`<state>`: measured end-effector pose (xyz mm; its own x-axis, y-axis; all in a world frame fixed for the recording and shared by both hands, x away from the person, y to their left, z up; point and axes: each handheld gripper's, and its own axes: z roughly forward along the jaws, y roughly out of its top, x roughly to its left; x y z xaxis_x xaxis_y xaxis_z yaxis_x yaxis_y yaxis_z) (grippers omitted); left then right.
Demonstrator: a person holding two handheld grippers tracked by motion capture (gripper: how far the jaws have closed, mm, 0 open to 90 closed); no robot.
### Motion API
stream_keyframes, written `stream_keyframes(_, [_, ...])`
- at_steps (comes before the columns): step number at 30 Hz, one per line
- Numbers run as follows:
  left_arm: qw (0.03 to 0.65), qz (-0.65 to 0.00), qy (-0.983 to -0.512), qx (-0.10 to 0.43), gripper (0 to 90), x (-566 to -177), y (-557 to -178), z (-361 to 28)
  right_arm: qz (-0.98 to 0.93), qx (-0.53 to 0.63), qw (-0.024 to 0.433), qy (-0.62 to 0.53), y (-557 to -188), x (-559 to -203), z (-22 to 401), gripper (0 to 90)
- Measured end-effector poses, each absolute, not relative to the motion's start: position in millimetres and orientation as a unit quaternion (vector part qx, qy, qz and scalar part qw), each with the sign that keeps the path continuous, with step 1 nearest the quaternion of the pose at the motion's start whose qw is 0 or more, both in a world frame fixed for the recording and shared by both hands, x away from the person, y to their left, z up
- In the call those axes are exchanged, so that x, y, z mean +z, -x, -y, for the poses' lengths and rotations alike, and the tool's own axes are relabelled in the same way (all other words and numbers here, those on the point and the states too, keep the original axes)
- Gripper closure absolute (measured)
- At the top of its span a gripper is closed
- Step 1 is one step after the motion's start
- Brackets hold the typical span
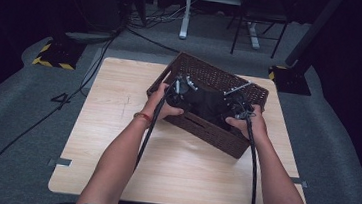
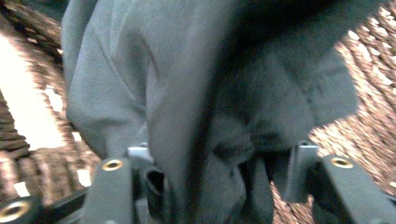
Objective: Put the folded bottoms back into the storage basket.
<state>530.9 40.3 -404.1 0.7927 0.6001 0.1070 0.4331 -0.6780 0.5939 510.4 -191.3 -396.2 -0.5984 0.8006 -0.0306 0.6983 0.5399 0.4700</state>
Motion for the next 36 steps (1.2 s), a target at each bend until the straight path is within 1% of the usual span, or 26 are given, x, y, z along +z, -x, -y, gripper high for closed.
stream_keyframes(1, [0.277, -0.29, -0.903, 0.153, 45.3, -403.3, -531.4, -42.4, -0.87, 0.201, 0.126, -0.432, -510.5, -396.5, 190.1, 39.3])
stream_keyframes(2, [0.277, -0.29, -0.903, 0.153, 43.4, -403.3, -531.4, -42.4, -0.87, 0.201, 0.126, -0.432, -510.5, -396.5, 190.1, 39.3])
stream_keyframes(3, [0.274, -0.292, -0.903, 0.154, 42.4, -403.7, -531.9, -43.9, -0.872, 0.176, 0.141, -0.434, -509.9, -397.3, 186.7, 32.8])
stream_keyframes(4, [0.276, -0.295, -0.902, 0.151, 42.4, -404.0, -532.2, -45.2, -0.872, 0.176, 0.141, -0.434, -509.9, -397.3, 186.7, 32.8])
stream_keyframes(5, [0.278, -0.303, -0.898, 0.158, 37.8, -403.1, -532.5, -46.8, -0.872, 0.162, 0.143, -0.438, -509.9, -397.9, 186.5, 28.3])
stream_keyframes(6, [0.278, -0.303, -0.898, 0.158, 35.7, -403.1, -532.5, -46.8, -0.872, 0.161, 0.143, -0.441, -510.1, -397.7, 187.2, 28.0])
stream_keyframes(8, [0.282, -0.312, -0.892, 0.164, 32.2, -401.5, -532.3, -50.1, -0.867, 0.163, 0.146, -0.447, -510.0, -396.3, 189.9, 24.3])
stream_keyframes(9, [0.283, -0.314, -0.891, 0.166, 30.5, -400.4, -532.4, -51.8, -0.865, 0.163, 0.154, -0.448, -509.3, -394.8, 191.2, 23.5])
stream_keyframes(11, [0.288, -0.315, -0.889, 0.166, 25.5, -399.1, -532.3, -53.9, -0.865, 0.162, 0.162, -0.447, -508.2, -392.8, 192.7, 23.8])
stream_keyframes(14, [0.312, -0.32, -0.879, 0.167, 24.5, -392.4, -530.1, -62.6, -0.86, 0.189, 0.162, -0.446, -505.0, -385.9, 200.3, 24.3])
stream_keyframes(23, [0.334, -0.309, -0.874, 0.169, 22.3, -381.9, -521.0, -72.5, -0.859, 0.249, 0.167, -0.415, -496.6, -386.1, 206.4, 24.0])
stream_keyframes(26, [0.345, -0.299, -0.871, 0.178, 22.1, -375.4, -512.6, -74.3, -0.858, 0.275, 0.172, -0.399, -489.6, -381.1, 209.4, 25.2])
stream_keyframes(33, [0.358, -0.275, -0.874, 0.182, 21.4, -365.7, -495.0, -79.5, -0.859, 0.304, 0.174, -0.374, -475.0, -372.3, 213.8, 24.7])
stream_keyframes(36, [0.367, -0.27, -0.87, 0.185, 21.1, -360.9, -483.7, -86.2, -0.857, 0.32, 0.182, -0.36, -464.4, -364.7, 216.6, 24.5])
